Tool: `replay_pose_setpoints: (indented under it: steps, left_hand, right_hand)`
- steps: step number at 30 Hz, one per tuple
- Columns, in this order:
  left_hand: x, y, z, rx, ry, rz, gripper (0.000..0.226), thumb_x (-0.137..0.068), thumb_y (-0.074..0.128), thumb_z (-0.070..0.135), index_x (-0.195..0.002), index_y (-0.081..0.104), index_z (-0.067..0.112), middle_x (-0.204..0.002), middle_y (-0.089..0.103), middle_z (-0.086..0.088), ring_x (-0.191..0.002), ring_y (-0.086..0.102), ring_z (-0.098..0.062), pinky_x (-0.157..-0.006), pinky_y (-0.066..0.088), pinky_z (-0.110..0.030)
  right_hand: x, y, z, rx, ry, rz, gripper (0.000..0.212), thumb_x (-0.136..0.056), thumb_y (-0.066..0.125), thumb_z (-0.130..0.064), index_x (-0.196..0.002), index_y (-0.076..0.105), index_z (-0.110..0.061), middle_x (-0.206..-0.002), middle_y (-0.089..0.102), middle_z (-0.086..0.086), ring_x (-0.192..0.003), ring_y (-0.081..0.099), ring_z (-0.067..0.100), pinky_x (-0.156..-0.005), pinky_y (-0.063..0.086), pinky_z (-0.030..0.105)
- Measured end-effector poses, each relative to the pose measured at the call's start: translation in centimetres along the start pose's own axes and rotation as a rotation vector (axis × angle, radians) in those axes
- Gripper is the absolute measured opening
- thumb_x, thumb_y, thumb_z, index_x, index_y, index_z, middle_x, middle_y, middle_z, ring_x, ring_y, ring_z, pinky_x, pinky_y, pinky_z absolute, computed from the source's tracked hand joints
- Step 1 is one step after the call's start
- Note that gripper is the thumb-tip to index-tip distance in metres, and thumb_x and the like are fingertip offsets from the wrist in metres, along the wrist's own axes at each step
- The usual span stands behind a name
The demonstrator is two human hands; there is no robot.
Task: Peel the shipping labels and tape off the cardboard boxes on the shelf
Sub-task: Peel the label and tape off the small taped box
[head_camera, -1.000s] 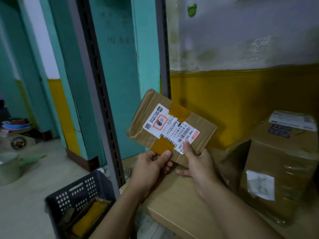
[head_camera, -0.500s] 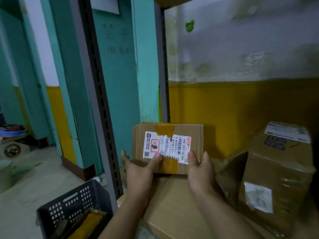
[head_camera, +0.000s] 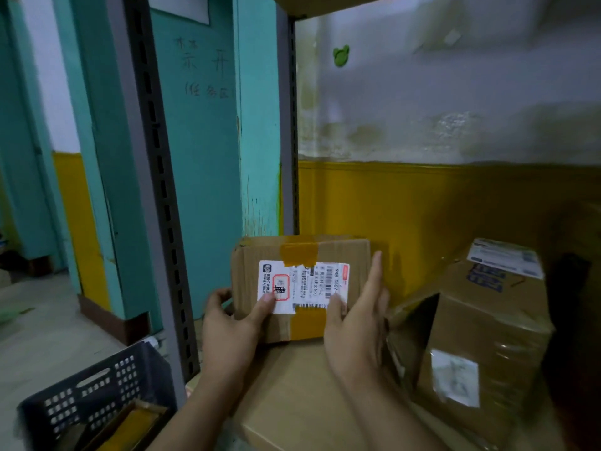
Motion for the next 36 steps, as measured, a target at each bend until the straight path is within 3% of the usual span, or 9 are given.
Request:
replay_pose_setpoints:
  steps: [3, 6, 8, 12, 19, 23, 28, 34, 36]
  left_hand:
    - [-0.1, -0.1, 0.0, -0.03, 0.038, 0.01, 0.066, -0.076, 0.078, 0.045, -0.128, 0.041, 0.029, -0.107, 0.061, 0.011, -0.095, 0.064, -0.009, -0.091, 0.056, -0.042]
    - [0.1, 0.2, -0.1, -0.079, 0.065, -0.017, 0.072, -0.078, 0.076, 0.045, -0.138, 0.04, 0.029, -0.114, 0.061, 0.013, -0.103, 0.062, -0.01, -0.092, 0.054, -0.039]
    - [0.1, 0.3, -0.1, -0.111, 0.087, -0.013, 0.063, -0.082, 0.074, 0.044, -0.135, 0.046, 0.027, -0.116, 0.064, 0.011, -0.107, 0.062, -0.013, -0.093, 0.053, -0.039]
    - [0.0, 0.4, -0.4, -0.128, 0.09, 0.0, 0.063, -0.085, 0.071, 0.041, -0.14, 0.045, 0.022, -0.124, 0.063, 0.006, -0.112, 0.061, -0.016, -0.099, 0.051, -0.046]
    - [0.1, 0.3, -0.3, -0.166, 0.107, 0.007, 0.051, -0.089, 0.067, 0.037, -0.134, 0.046, 0.024, -0.118, 0.059, 0.01, -0.103, 0.056, -0.011, -0.091, 0.047, -0.032]
    - [0.1, 0.4, -0.4, -0.189, 0.105, 0.003, 0.054, -0.091, 0.066, 0.038, -0.137, 0.043, 0.023, -0.121, 0.057, 0.009, -0.103, 0.054, -0.011, -0.093, 0.047, -0.033]
    - [0.1, 0.5, -0.1, -0.229, 0.106, 0.022, 0.056, -0.092, 0.063, 0.039, -0.141, 0.04, 0.022, -0.126, 0.057, 0.006, -0.102, 0.051, -0.01, -0.092, 0.046, -0.034]
    - [0.3, 0.6, 0.1, -0.291, 0.143, 0.006, 0.053, -0.093, 0.062, 0.039, -0.138, 0.04, 0.022, -0.122, 0.057, 0.008, -0.1, 0.051, -0.008, -0.088, 0.044, -0.029]
    - [0.3, 0.6, 0.1, -0.296, 0.144, 0.012, 0.051, -0.093, 0.062, 0.038, -0.136, 0.041, 0.022, -0.124, 0.059, 0.006, -0.099, 0.052, -0.009, -0.088, 0.045, -0.029]
  right_hand:
    - [0.2, 0.4, -0.3, 0.074, -0.136, -0.03, 0.077, -0.093, 0.059, -0.017, -0.151, 0.015, -0.042, -0.15, 0.025, -0.003, -0.124, 0.046, 0.018, -0.092, 0.039, 0.022]
    - [0.1, 0.5, 0.2, 0.084, -0.132, -0.086, 0.066, -0.094, 0.059, -0.016, -0.147, 0.027, -0.04, -0.146, 0.026, -0.003, -0.121, 0.045, 0.012, -0.078, 0.031, 0.001]
    - [-0.1, 0.4, 0.4, 0.059, -0.12, -0.095, 0.063, -0.093, 0.06, -0.015, -0.144, 0.031, -0.038, -0.146, 0.026, -0.003, -0.119, 0.045, 0.009, -0.066, 0.028, -0.004]
    - [-0.2, 0.4, 0.5, 0.027, -0.109, -0.115, 0.062, -0.092, 0.061, -0.013, -0.142, 0.034, -0.038, -0.145, 0.027, -0.004, -0.119, 0.045, 0.007, -0.066, 0.028, -0.004]
    - [-0.1, 0.5, 0.3, -0.03, -0.098, -0.139, 0.066, -0.09, 0.058, -0.004, -0.141, 0.035, -0.038, -0.145, 0.028, -0.005, -0.125, 0.047, 0.012, -0.086, 0.035, 0.009]
    - [-0.2, 0.4, 0.2, -0.089, -0.076, -0.128, 0.068, -0.087, 0.056, 0.004, -0.138, 0.04, -0.037, -0.142, 0.031, -0.007, -0.124, 0.047, 0.013, -0.092, 0.039, 0.016]
    - [-0.3, 0.3, -0.2, -0.118, -0.052, -0.129, 0.062, -0.09, 0.056, 0.0, -0.137, 0.041, -0.039, -0.142, 0.031, -0.007, -0.123, 0.046, 0.011, -0.092, 0.038, 0.015]
    - [-0.5, 0.0, -0.4, -0.131, -0.005, -0.137, 0.059, -0.091, 0.057, -0.002, -0.135, 0.044, -0.038, -0.138, 0.032, -0.009, -0.107, 0.039, 0.0, -0.088, 0.034, 0.012]
    - [-0.6, -0.1, -0.6, -0.133, 0.008, -0.146, 0.057, -0.09, 0.057, -0.002, -0.133, 0.045, -0.038, -0.133, 0.032, -0.011, -0.106, 0.04, 0.001, -0.082, 0.03, 0.001]
Point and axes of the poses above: each hand's wrist, its own x-axis away from the middle knuckle, its own y-axis out of the palm, z = x × y, the point moved 3 cm from there along -x, towards the middle knuckle
